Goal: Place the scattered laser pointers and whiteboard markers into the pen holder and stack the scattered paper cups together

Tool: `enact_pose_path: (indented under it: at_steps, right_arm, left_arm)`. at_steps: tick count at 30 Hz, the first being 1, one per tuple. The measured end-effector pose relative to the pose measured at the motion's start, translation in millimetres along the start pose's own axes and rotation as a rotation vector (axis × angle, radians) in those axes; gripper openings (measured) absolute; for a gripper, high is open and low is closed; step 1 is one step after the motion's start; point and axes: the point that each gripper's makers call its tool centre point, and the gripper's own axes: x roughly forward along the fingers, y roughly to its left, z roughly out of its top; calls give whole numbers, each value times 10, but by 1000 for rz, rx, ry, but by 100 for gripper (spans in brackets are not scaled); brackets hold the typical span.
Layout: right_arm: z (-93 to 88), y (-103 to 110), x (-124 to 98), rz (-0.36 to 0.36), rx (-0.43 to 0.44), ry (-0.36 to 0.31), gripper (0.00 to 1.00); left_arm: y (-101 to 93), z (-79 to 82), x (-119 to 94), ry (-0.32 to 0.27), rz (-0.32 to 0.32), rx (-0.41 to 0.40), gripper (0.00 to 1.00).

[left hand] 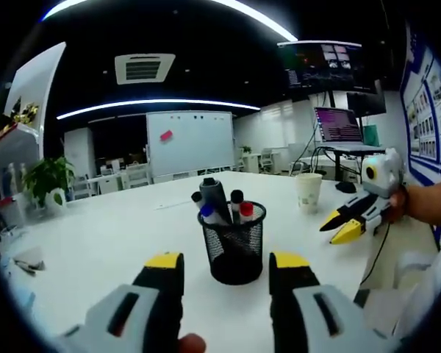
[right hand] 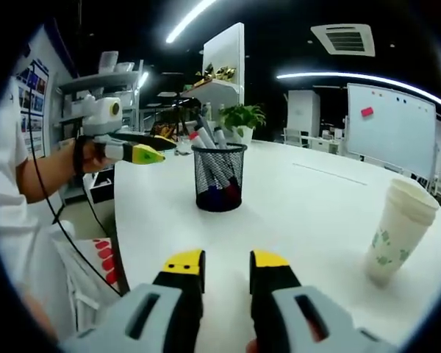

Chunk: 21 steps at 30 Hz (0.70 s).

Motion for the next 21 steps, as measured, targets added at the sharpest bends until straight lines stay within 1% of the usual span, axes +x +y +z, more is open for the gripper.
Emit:
enact_pose_path:
  at_steps: [3,5,8,13,16,18,21]
  right_arm:
    - [-20,2,1,2,-2,6,24]
    - [-30,5,0,2,-12,11,29]
    - [-25,44,-3,17,-23,15,29]
    - [-23,66,2,20,-28,16,31]
    - [17,119,-3,42,-18,-10,32]
    - [72,145,2,48,-6,-41,35]
    - [77,116,9,37,3,-46,35]
  left_arm:
    - [-1,-6,-8,0,-2,0,47]
    - [8,-9,-15,-1,1,-3,47]
    - [23,-17,-31,0,7,-8,47]
    - [2,-15,-26,1,-1,-9,46]
    - [13,-12,-35,3,2,-8,46]
    - [16,-17,-39,8,0,-7,46]
    - [13,-24,-43,14,0,-3,46]
